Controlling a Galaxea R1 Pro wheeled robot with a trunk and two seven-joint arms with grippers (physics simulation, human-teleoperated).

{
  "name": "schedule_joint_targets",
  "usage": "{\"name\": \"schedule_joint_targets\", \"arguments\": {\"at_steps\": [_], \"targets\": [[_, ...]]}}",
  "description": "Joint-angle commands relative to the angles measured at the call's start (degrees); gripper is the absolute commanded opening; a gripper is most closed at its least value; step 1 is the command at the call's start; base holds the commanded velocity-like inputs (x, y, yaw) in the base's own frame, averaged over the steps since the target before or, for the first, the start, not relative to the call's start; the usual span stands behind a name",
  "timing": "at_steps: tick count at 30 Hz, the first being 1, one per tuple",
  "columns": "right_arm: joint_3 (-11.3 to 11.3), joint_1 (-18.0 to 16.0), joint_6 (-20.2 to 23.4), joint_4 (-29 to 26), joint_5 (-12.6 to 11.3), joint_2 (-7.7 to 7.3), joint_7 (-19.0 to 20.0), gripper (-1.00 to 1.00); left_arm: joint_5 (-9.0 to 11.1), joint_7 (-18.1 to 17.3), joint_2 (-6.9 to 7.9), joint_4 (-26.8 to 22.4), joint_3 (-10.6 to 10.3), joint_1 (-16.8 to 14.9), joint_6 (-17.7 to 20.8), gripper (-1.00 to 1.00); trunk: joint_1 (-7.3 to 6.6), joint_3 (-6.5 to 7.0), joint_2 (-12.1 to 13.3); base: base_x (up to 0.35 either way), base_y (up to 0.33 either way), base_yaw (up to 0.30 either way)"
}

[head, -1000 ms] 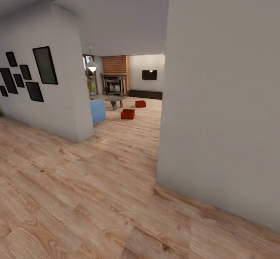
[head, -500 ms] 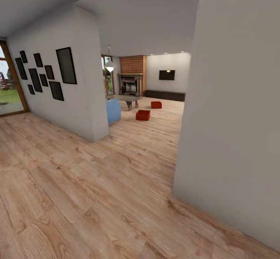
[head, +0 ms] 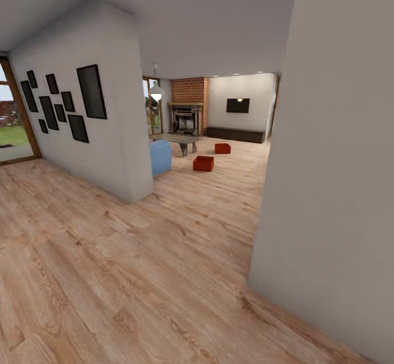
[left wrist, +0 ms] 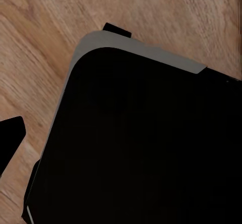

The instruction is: Move the two storage containers from the living room to the garage. In the garage, place one container on the floor and stack the other container on top of it (either order is fine).

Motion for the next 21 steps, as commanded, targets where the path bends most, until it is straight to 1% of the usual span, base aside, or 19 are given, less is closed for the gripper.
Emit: {"name": "schedule_joint_targets", "arguments": {"at_steps": [1,21], "targets": [[0.1,-0.1,-0.3,0.2,0.0,0.00,0.2,1.00,0.1,0.0,-0.01,0.0,0.1,0.0,-0.1,1.00,0.03,-0.06,0.0,0.321,0.000,0.000],[0.3,-0.1,-0.4,0.2,0.3,-0.26,0.2,1.00,0.1,0.0,-0.01,0.0,0.1,0.0,-0.1,1.00,0.03,-0.06,0.0,0.321,0.000,0.000]]}}
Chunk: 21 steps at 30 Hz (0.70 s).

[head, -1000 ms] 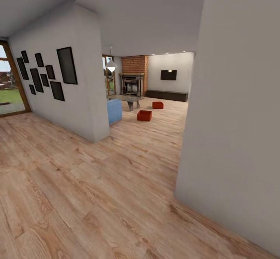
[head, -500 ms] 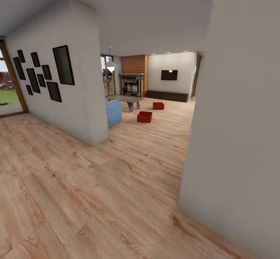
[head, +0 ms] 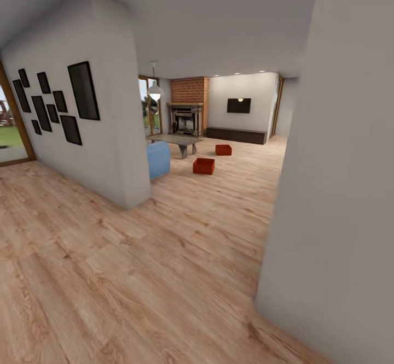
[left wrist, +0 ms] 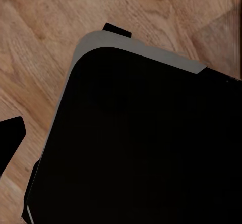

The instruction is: Move the two storage containers from the living room to the garage. In the garage, place one container on the floor and stack the other container on top of it (either order is fine).

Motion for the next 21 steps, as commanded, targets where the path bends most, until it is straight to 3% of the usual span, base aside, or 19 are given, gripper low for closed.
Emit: {"name": "schedule_joint_targets", "arguments": {"at_steps": [1,21], "targets": [[0.1,-0.1,-0.4,0.2,0.0,0.00,0.2,1.00,0.1,0.1,-0.01,0.0,0.1,0.0,-0.1,1.00,0.03,-0.05,0.0,0.321,0.000,0.000],[0.2,-0.1,-0.4,0.2,1.6,0.35,0.2,1.00,0.1,0.0,-0.01,0.0,0.1,0.0,-0.1,1.00,0.03,-0.05,0.0,0.322,0.000,0.020]]}}
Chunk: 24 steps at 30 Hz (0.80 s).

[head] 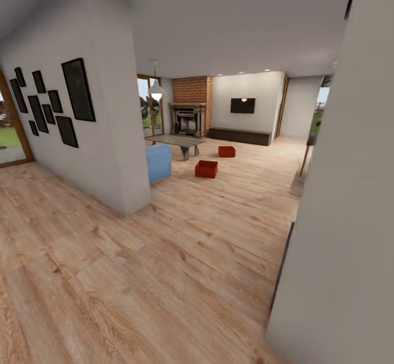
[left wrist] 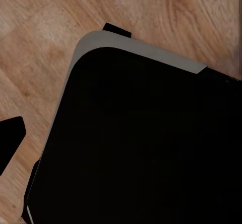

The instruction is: Move the two storage containers from the living room to the garage. In the garage, place one container on the floor and stack the other container on top of it (either order is fine).

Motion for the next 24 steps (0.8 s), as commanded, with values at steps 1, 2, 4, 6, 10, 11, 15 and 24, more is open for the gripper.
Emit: {"name": "schedule_joint_targets", "arguments": {"at_steps": [1,2,4,6,10,11,15,24], "targets": [[0.0,-0.1,-0.4,0.2,0.2,-0.01,0.1,1.00,0.1,0.0,-0.01,0.0,0.1,0.0,-0.1,1.00,0.03,-0.05,0.0,0.322,0.000,0.201],[0.0,-0.1,-0.4,0.2,0.2,-0.01,0.1,1.00,0.1,0.1,-0.01,0.0,0.1,0.0,-0.1,1.00,0.03,-0.05,0.0,0.322,0.000,0.214],[0.0,-0.1,-0.4,0.2,0.2,-0.01,0.1,1.00,0.1,0.0,-0.02,0.0,0.1,0.0,-0.1,1.00,0.03,-0.05,0.0,0.322,0.000,0.239],[0.0,-0.1,-0.4,0.2,0.2,-0.01,0.1,1.00,0.1,0.1,-0.07,0.0,0.1,0.0,-0.1,1.00,0.03,-0.05,0.0,0.322,0.000,0.210],[0.0,-0.1,-0.4,0.2,0.2,-0.09,0.1,1.00,0.1,0.1,-0.06,0.0,0.1,0.0,-0.1,1.00,0.03,-0.05,0.0,0.322,0.000,0.059],[0.0,-0.1,-0.4,0.2,0.2,-0.09,0.1,1.00,0.1,0.1,-0.06,0.0,0.1,0.0,-0.1,1.00,0.03,-0.05,0.0,0.322,0.000,0.018],[-0.1,-0.1,-0.4,0.2,0.2,-0.17,0.1,1.00,0.1,0.1,-0.04,0.0,0.1,0.0,-0.1,1.00,0.03,-0.05,0.0,0.322,0.000,0.008],[0.0,-0.1,-0.4,0.2,0.2,-0.19,0.1,1.00,0.1,0.1,-0.02,0.0,0.1,0.0,-0.1,1.00,0.03,-0.05,0.0,0.322,0.000,0.001]]}}
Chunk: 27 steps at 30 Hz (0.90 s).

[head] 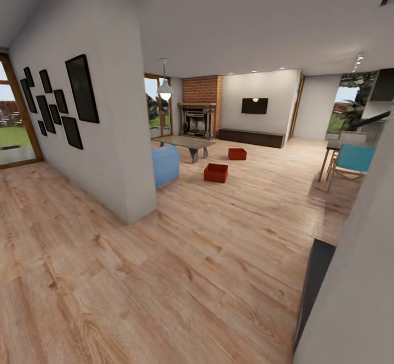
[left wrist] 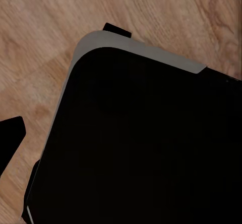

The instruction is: Move the two storage containers from the living room to the garage. In the garage, place one container on the floor and stack the other container on top of it (either order is fine).

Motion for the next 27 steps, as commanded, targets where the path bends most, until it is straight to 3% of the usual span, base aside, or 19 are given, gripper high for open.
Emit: {"name": "schedule_joint_targets", "arguments": {"at_steps": [1,12,27], "targets": [[0.0,-0.1,-0.4,0.2,0.2,-0.02,0.1,1.00,0.1,0.1,-0.01,0.0,0.1,0.0,-0.1,1.00,0.03,-0.06,0.0,0.322,0.000,0.000],[0.0,-0.1,-0.6,0.2,0.2,-0.09,0.1,1.00,0.2,0.0,-0.01,0.0,0.1,0.0,-0.1,1.00,0.03,-0.06,0.0,0.322,0.032,0.000],[0.0,-0.1,-0.8,0.2,0.2,0.00,0.1,1.00,0.1,0.0,-0.01,0.0,0.1,0.0,-0.1,1.00,0.03,-0.06,0.0,0.320,0.141,0.000]]}}
